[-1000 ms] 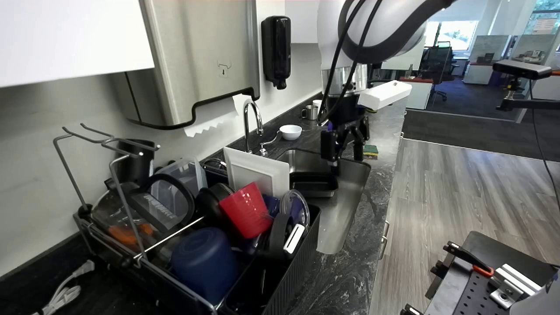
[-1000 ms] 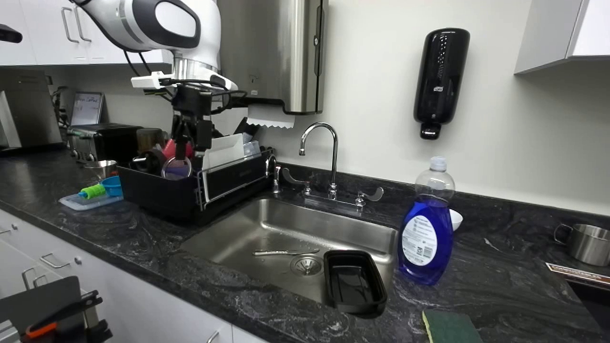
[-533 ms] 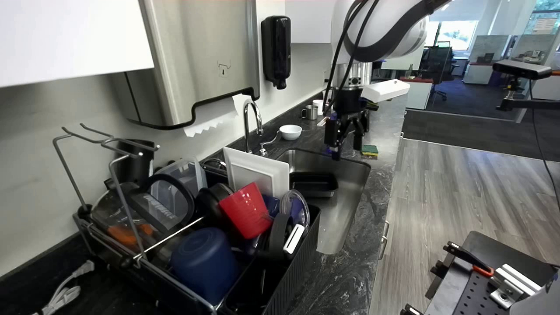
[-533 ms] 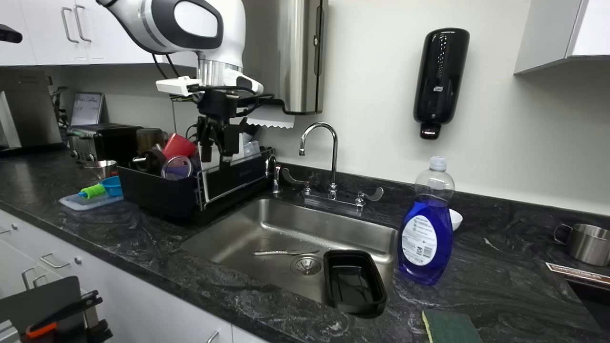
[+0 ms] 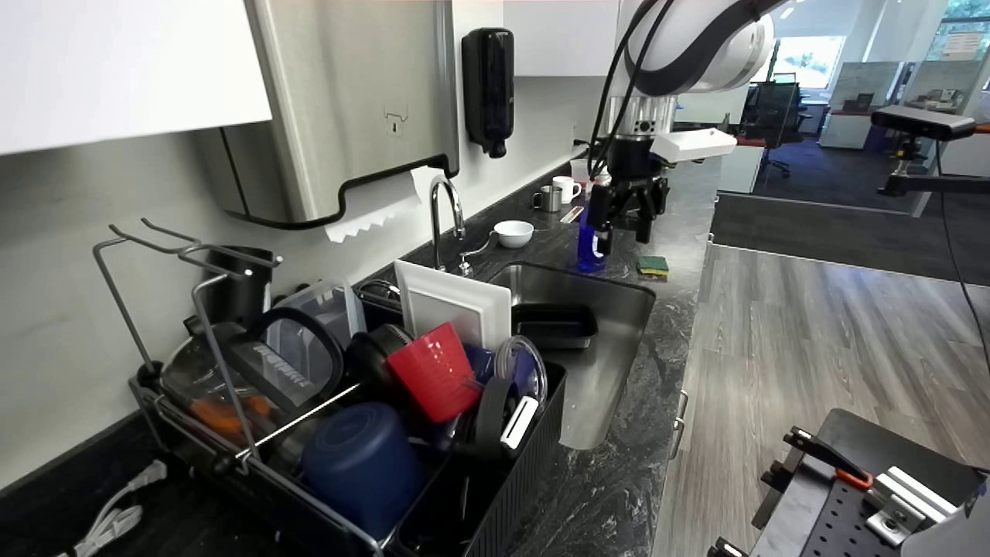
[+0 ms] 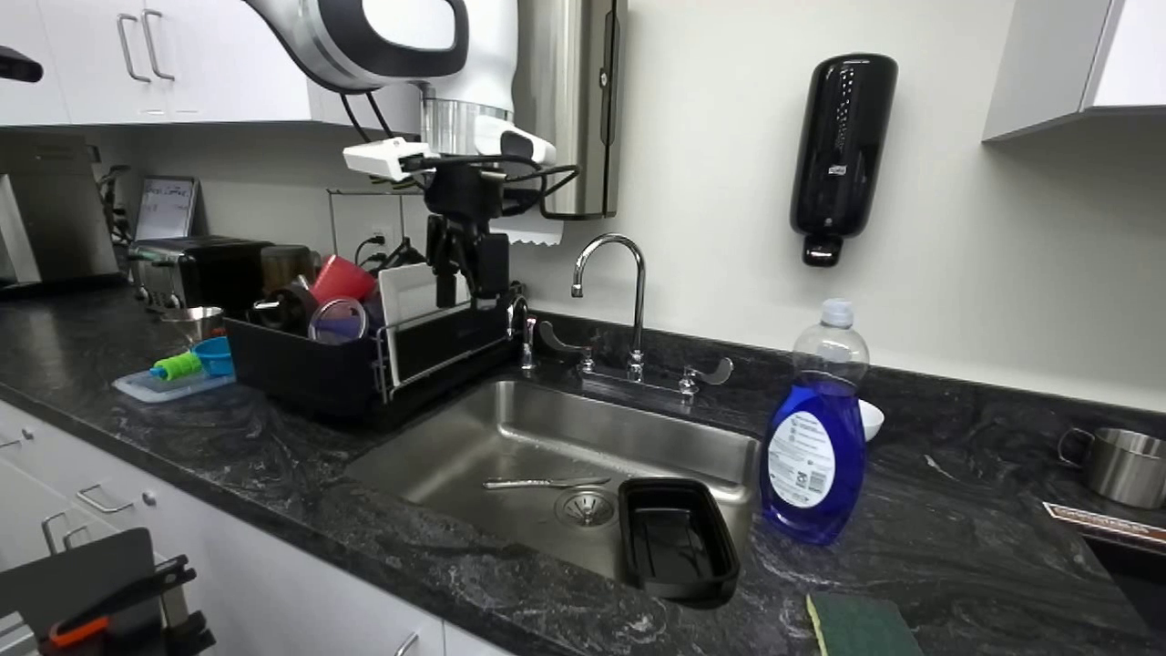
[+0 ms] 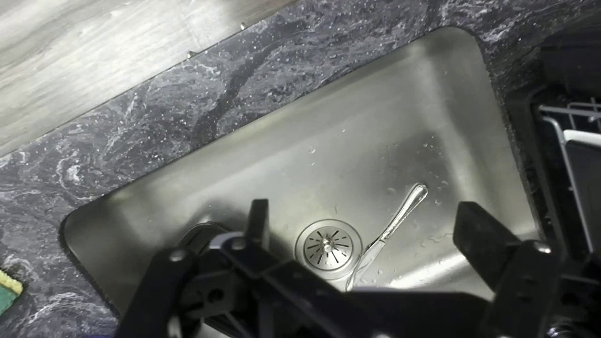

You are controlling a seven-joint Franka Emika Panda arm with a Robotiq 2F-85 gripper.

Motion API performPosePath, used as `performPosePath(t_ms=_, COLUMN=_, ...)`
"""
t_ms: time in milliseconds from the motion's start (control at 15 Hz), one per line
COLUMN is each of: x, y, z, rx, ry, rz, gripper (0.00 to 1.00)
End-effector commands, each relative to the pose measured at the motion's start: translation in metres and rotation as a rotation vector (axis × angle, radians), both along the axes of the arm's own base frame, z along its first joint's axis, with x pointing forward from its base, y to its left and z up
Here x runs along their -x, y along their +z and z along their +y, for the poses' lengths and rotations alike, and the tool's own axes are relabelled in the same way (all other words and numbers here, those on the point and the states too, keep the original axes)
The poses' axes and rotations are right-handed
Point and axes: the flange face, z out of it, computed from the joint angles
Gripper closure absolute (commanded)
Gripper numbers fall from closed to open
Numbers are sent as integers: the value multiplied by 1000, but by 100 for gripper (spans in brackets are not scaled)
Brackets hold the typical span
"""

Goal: Use the sponge to wipe the counter.

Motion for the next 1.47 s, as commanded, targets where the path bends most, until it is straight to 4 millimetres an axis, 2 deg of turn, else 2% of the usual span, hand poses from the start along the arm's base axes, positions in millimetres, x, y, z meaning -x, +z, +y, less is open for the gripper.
performPosePath(t_ms=0, x=-17, y=-6, z=-19, rx=8, ry=6, rz=-22, gripper=0)
performPosePath(t_ms=200, x=-31, y=-14, z=-39, rx=15, ry=2, rz=-42, gripper=0)
performPosePath(t_ms=667, x=-68, y=-30, z=-103, rx=60, ry=-40, rz=-65, gripper=0)
performPosePath(t_ms=1133, x=-97, y=-36, z=-136, rx=88, ry=-74, rz=-72, gripper=0)
performPosePath(t_ms=1400, x=-105, y=-36, z=-163, rx=102, ry=-123, rz=-72, gripper=0)
